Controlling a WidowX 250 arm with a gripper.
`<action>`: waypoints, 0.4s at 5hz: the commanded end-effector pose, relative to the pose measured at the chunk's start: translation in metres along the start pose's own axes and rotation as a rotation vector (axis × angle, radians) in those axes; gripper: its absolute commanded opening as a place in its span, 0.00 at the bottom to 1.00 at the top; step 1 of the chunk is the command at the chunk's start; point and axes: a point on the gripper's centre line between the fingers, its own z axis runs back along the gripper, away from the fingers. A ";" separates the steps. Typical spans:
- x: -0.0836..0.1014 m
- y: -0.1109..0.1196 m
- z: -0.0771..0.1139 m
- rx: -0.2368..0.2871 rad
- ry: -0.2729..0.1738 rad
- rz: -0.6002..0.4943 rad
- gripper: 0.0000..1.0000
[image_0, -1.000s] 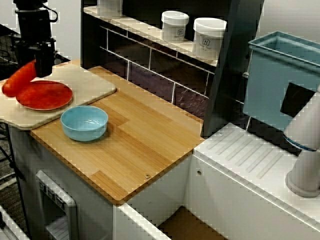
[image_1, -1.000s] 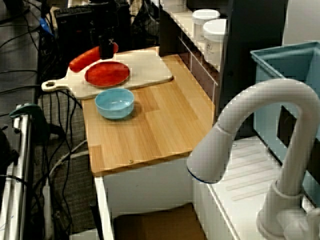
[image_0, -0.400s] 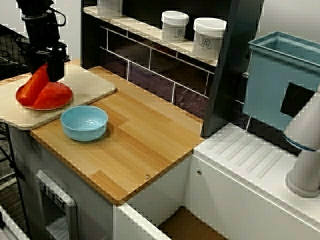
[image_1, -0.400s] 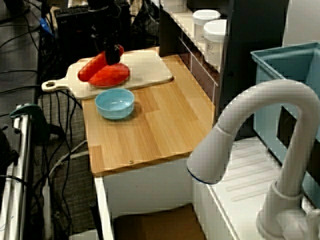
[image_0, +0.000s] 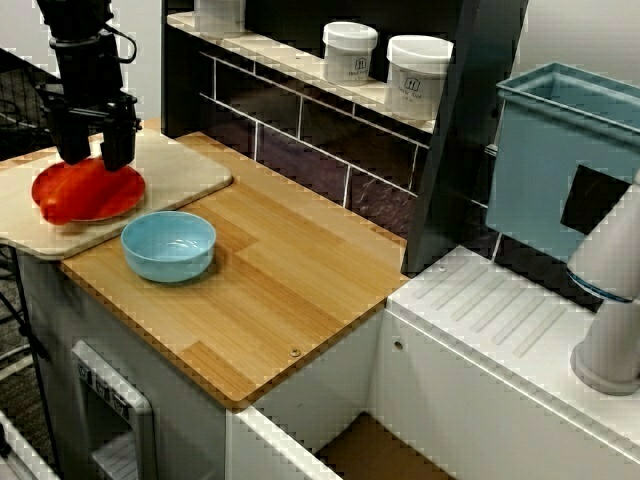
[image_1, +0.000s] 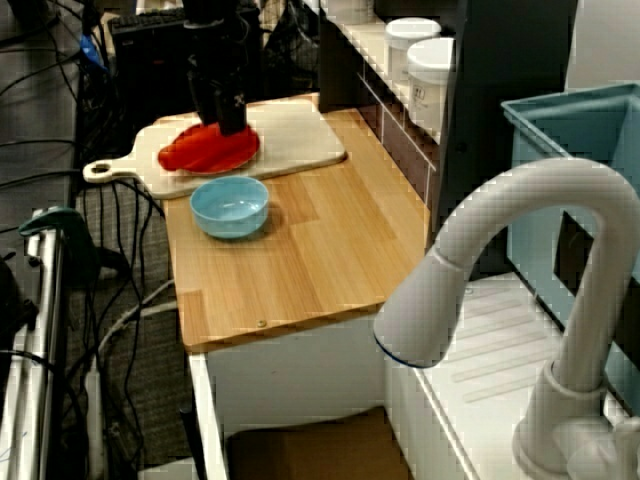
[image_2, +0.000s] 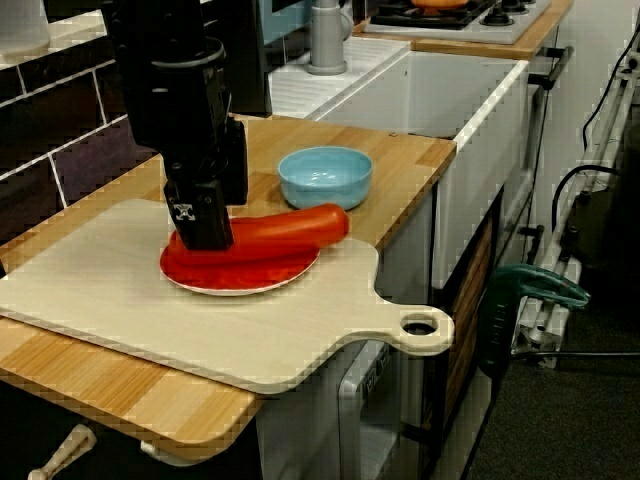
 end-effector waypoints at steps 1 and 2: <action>0.003 0.005 0.016 -0.015 -0.010 -0.037 1.00; 0.000 0.007 0.020 -0.032 0.004 -0.033 1.00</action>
